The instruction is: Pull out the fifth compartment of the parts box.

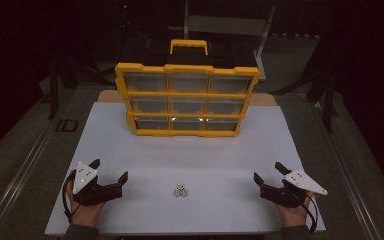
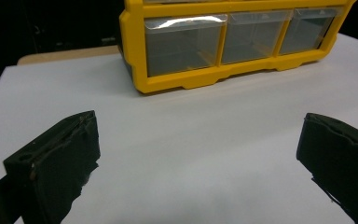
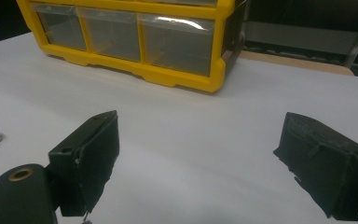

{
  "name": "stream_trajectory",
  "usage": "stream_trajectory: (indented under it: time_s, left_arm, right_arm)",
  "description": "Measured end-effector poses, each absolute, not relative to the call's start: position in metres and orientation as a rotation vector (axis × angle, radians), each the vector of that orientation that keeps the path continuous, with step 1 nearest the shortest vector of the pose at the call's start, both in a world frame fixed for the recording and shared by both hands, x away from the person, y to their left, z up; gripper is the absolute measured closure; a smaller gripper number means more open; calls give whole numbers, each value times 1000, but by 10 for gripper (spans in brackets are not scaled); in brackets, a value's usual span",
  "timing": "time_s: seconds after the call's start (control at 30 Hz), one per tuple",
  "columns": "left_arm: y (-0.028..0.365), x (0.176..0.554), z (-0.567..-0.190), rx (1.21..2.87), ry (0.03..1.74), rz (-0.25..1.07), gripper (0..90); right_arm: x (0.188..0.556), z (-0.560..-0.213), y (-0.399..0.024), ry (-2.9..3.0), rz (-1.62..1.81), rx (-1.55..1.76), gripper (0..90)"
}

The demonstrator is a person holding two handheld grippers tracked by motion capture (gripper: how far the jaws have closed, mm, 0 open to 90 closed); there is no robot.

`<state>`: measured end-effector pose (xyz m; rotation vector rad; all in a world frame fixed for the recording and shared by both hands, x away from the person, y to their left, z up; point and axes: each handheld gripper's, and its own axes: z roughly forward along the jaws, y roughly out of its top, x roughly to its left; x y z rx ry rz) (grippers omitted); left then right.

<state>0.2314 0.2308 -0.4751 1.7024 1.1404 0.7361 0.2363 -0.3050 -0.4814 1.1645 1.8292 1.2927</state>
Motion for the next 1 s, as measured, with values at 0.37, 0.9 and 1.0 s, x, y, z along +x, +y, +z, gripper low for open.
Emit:
stream_trajectory:
  time_s: [0.37,0.9,1.0]
  left_arm:
    - [231,233,-478,1697,1158,792,0]
    - [228,235,-481,1701,1186,817,0]
    - [229,236,-483,1700,1195,824,0]
  right_arm:
    - [236,-481,-297,1852,1279,1134,137]
    - [239,-465,-284,1901,1252,1121,123]
    - [240,-458,-281,1920,1244,1111,119]
